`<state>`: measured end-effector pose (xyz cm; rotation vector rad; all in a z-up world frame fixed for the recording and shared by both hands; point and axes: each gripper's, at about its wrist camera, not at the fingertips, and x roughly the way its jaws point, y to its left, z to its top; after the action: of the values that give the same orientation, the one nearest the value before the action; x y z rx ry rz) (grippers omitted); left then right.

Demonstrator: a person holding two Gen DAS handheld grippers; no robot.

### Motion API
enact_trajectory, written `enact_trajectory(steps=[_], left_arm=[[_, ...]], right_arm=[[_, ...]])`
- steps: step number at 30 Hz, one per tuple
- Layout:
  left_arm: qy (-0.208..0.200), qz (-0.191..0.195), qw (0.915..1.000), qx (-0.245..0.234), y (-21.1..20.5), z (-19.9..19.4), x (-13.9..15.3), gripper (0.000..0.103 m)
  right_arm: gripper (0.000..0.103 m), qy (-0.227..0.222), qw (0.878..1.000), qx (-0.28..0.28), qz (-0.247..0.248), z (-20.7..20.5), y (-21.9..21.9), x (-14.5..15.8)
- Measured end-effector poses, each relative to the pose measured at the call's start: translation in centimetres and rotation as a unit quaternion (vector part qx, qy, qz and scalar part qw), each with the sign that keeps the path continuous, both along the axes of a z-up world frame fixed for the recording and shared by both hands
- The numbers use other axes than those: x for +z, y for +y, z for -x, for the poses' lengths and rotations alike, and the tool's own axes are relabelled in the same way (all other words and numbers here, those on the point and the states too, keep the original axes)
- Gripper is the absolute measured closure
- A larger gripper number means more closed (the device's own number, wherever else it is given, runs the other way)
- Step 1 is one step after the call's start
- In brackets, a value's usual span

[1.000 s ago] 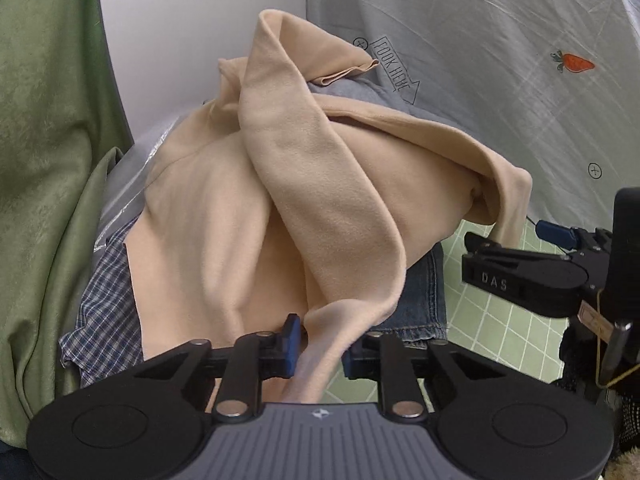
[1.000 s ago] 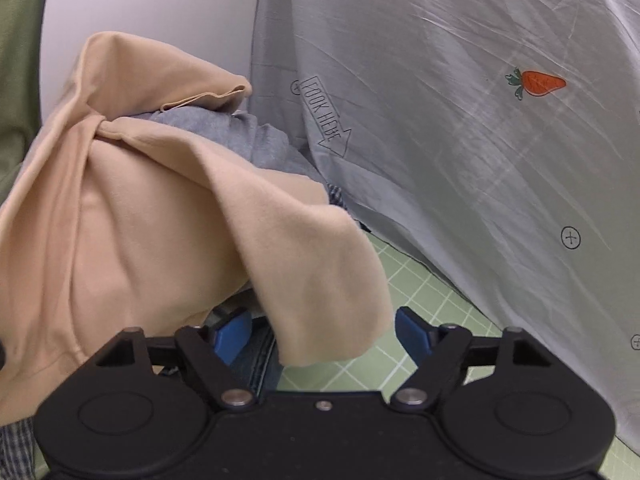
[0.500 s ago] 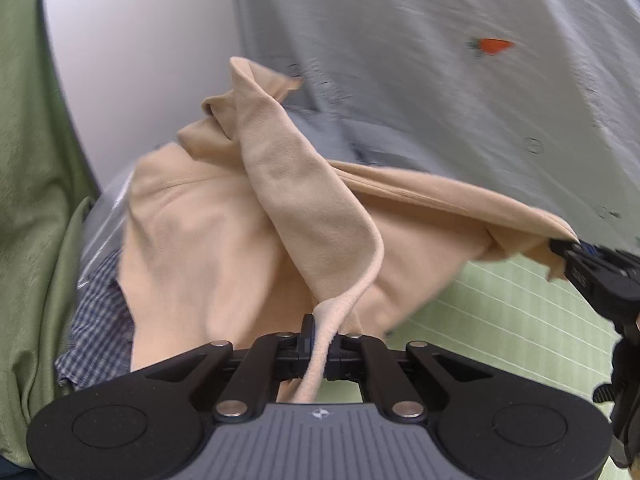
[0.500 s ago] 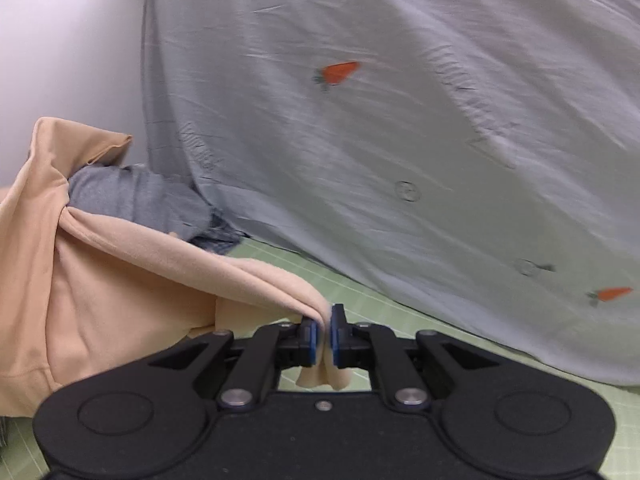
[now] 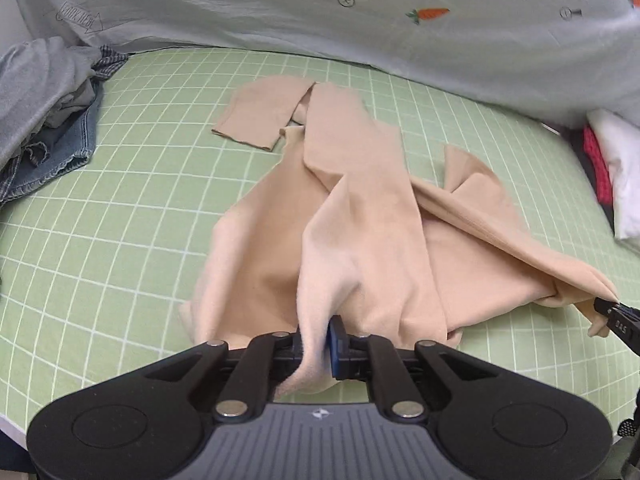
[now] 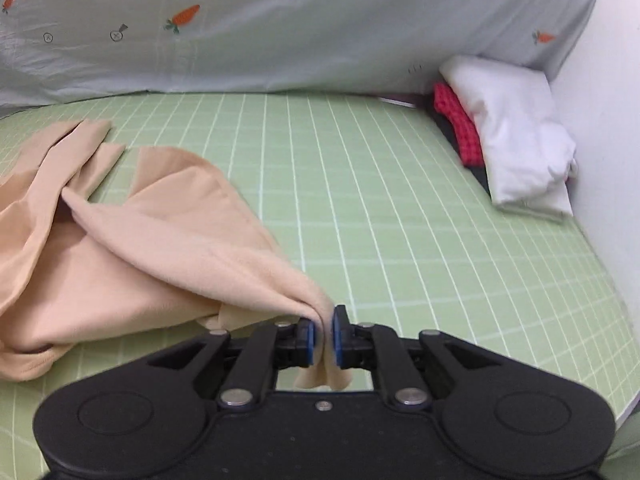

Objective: Fold clothes
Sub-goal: 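Grasp the beige shirt with both grippers and lift it off the pile, then lay the beige shirt onto the open mat and open both grippers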

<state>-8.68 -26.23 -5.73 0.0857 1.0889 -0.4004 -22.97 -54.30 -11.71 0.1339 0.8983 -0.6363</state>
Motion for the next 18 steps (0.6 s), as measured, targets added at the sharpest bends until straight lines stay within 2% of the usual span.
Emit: enact_trajectory(steps=[2, 5, 6, 7, 8, 10, 12, 14, 18], left_arm=[[-0.006, -0.005, 0.9998, 0.020, -0.8, 1.0, 0.1, 0.078], [-0.016, -0.013, 0.9983, 0.054, -2.0, 2.2, 0.3, 0.066], [-0.020, -0.016, 0.9973, 0.068, -2.3, 2.3, 0.5, 0.059], [-0.027, -0.017, 0.9962, 0.082, -2.4, 2.2, 0.9, 0.054], [-0.034, -0.018, 0.9948, 0.095, -2.3, 2.1, 1.3, 0.041], [-0.054, -0.019, 0.9913, 0.119, -2.3, 1.9, 2.3, 0.024], [-0.075, -0.023, 0.9883, 0.131, -2.2, 1.6, 3.2, 0.015], [-0.084, -0.028, 0.9865, 0.138, -2.4, 0.8, 3.6, 0.011], [-0.052, -0.019, 0.9882, 0.143, -3.1, -1.5, 2.8, 0.011]], right_arm=[[0.074, -0.002, 1.000, 0.010, -0.023, 2.0, -0.7, -0.4], [0.056, -0.028, 0.998, 0.047, -0.044, 3.1, -1.0, 0.8], [0.051, -0.038, 0.996, 0.060, -0.046, 3.3, -1.3, 1.5], [0.042, -0.051, 0.995, 0.070, -0.047, 3.3, -1.6, 2.4], [0.037, -0.065, 0.994, 0.074, -0.046, 3.2, -1.9, 3.2], [0.020, -0.099, 0.991, 0.080, -0.044, 3.0, -2.6, 4.9], [0.014, -0.127, 0.988, 0.074, -0.044, 2.4, -3.5, 5.9], [0.008, -0.145, 0.986, 0.066, -0.043, 1.3, -4.3, 6.5], [0.008, -0.135, 0.987, 0.065, -0.060, -2.6, -5.2, 5.4]])
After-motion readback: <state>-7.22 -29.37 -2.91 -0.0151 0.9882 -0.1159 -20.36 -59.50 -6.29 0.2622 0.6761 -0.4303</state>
